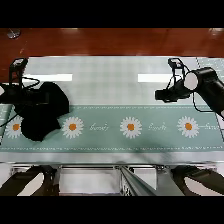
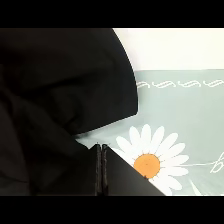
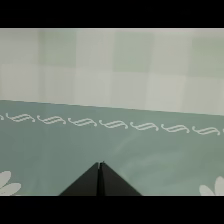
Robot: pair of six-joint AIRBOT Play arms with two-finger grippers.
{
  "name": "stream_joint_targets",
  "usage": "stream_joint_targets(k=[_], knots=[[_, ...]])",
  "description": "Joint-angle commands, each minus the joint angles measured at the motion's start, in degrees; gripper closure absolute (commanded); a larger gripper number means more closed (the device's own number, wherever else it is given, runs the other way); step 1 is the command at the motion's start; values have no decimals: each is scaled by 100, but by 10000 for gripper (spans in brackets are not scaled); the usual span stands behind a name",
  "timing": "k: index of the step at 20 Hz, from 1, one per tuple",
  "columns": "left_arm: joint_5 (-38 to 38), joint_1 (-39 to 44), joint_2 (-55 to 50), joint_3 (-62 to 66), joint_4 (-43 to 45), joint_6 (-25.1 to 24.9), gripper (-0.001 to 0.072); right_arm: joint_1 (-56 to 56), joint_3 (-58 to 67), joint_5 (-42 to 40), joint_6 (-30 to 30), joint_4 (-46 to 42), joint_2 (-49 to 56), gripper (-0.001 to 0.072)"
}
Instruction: Fold the shirts.
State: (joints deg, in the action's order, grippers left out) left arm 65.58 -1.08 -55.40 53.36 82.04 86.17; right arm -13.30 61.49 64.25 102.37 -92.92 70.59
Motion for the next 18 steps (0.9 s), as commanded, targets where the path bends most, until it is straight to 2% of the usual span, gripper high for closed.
stream_joint_targets(k=[1,11,14,16,17,18], knots=[[-2,4,-4,0,2,0,673,2,-2,2,0,0,2,693],[-127,4,-11,0,0,0,674,2,-2,-33,2,0,2,693],[-951,4,-57,0,0,0,673,4,-2,-664,-24,-28,2,693],[-1810,2,-103,0,7,-2,670,2,-2,-970,-24,-22,2,693],[-2328,4,-125,0,11,-7,532,2,-2,-1222,-20,-20,2,693],[-2859,4,-179,0,50,-79,32,4,-2,-1381,-15,-20,9,676]])
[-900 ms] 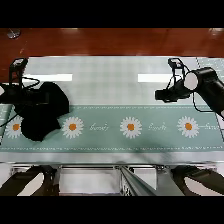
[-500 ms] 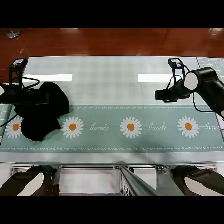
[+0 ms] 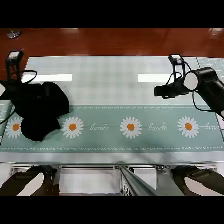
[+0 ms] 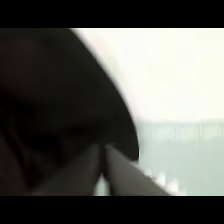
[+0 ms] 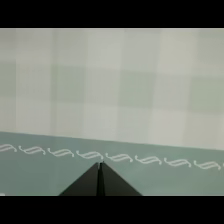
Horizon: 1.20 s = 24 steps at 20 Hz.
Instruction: Fold the shirts.
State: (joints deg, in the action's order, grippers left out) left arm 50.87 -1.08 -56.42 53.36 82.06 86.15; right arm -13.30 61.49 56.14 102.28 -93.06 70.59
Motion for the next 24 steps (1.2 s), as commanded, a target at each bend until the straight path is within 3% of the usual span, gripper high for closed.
stream_joint_targets(k=[1,2,5,9,10,13,16,17,19,21,24], knots=[[-1862,2,-173,2,179,-173,3,4,-2,-671,-4,-9,20,451],[-2153,2,-299,4,566,-321,3,2,-2,-640,2,-33,31,65],[-1602,-216,-704,55,1974,-302,4,4,-9,9,4,-341,103,94],[297,-1292,-1386,33,2081,1346,5,2,-33,592,87,-494,116,95],[549,-1462,-1574,33,1974,1447,5,0,-33,584,151,-476,116,95],[929,-1563,-2188,4,1650,1423,6,0,-31,551,299,-479,116,95],[1064,-1550,-2640,7,603,671,10,0,-31,529,376,-476,114,95],[1169,-1547,-2721,28,413,643,38,0,-31,533,382,-476,109,95],[1440,-1545,-2688,208,13,306,673,0,-24,546,413,-481,11,95],[1565,-1506,-2275,573,-595,-160,675,4,-24,527,496,-503,-269,97],[1410,-1453,-1132,1213,-1478,-378,675,2,-24,525,599,-498,-929,97]])
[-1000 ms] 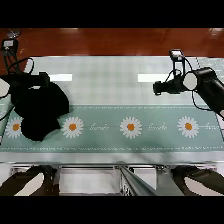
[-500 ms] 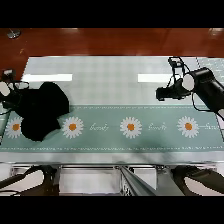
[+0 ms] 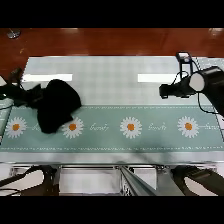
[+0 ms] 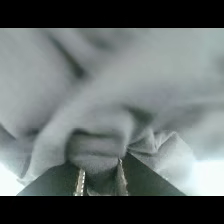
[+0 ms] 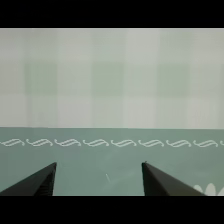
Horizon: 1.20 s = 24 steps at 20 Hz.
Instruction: Fold the shirts.
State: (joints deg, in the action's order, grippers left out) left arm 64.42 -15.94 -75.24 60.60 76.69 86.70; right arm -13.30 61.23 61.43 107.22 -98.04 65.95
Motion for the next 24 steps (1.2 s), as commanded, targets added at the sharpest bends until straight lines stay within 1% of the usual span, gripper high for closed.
stream_joint_targets(k=[1,3,6,9,10,11,12,14,16,18,20,23,24], knots=[[15,66,1189,704,-1220,-527,675,0,2,0,120,9,-732,97],[13,160,1910,1119,-1554,-529,676,-2,0,17,118,22,-1224,98],[15,404,2658,1633,-1998,-527,675,-2,0,142,118,20,-1961,102],[13,804,3042,1985,-2535,-527,675,-2,0,345,118,28,-2588,102],[-2,986,3101,2000,-2911,-566,675,-2,0,428,118,22,-2785,102],[-15,1193,3108,1998,-3265,-726,675,-2,0,496,118,15,-2935,102],[-114,1453,3095,1998,-3620,-793,675,-2,0,551,118,17,-3080,102],[-645,2103,3091,1971,-4081,-1134,675,0,0,643,116,11,-3279,102],[-1150,2881,3080,1847,-4118,-1176,674,0,0,728,116,-2,-3357,102],[-1545,3735,3051,1403,-4116,-1357,675,0,-46,769,120,2,-3355,102],[-1919,4262,3051,597,-4015,-1403,674,0,-203,761,186,2,-3355,102],[-1985,4223,3051,-909,-3834,-1445,674,-2,-627,684,382,153,-3355,102],[-1987,4135,3051,-1458,-3582,-1495,674,-2,-828,546,428,341,-3353,102]])
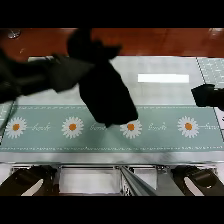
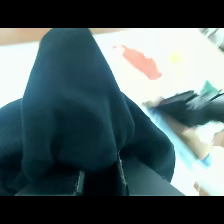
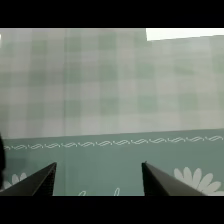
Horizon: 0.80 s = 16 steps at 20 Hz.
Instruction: Fold the shirts.
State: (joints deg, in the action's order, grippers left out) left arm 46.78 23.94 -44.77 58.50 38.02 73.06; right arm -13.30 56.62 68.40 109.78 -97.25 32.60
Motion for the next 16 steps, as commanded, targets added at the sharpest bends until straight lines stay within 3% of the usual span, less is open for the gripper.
stream_joint_targets(k=[1,3,4,5,6,8,11,13,16], knots=[[-219,28,4,-1733,505,-129,673,-2,-623,-387,212,553,7,102],[7,-378,2,-2568,1062,-116,658,-2,-1165,-918,201,1314,175,102],[146,-636,2,-2822,1342,68,494,-2,-1419,-1158,173,1703,328,102],[354,-957,2,-2946,1679,286,101,-2,-1663,-1445,52,2103,540,102],[599,-1307,4,-2894,2017,433,7,0,-1805,-1685,-149,2411,787,102],[1392,-2212,7,-2446,2614,483,8,247,-1683,-1746,-448,2470,1342,102],[2594,-3753,118,-2151,3032,678,9,1602,-1478,-1351,-802,2470,1569,101],[3213,-4111,332,-2833,2072,568,8,2157,-1722,-979,-1003,2588,1569,102],[3093,-3445,404,-4107,699,76,9,1775,-2413,-1117,-1384,3237,1569,101]])
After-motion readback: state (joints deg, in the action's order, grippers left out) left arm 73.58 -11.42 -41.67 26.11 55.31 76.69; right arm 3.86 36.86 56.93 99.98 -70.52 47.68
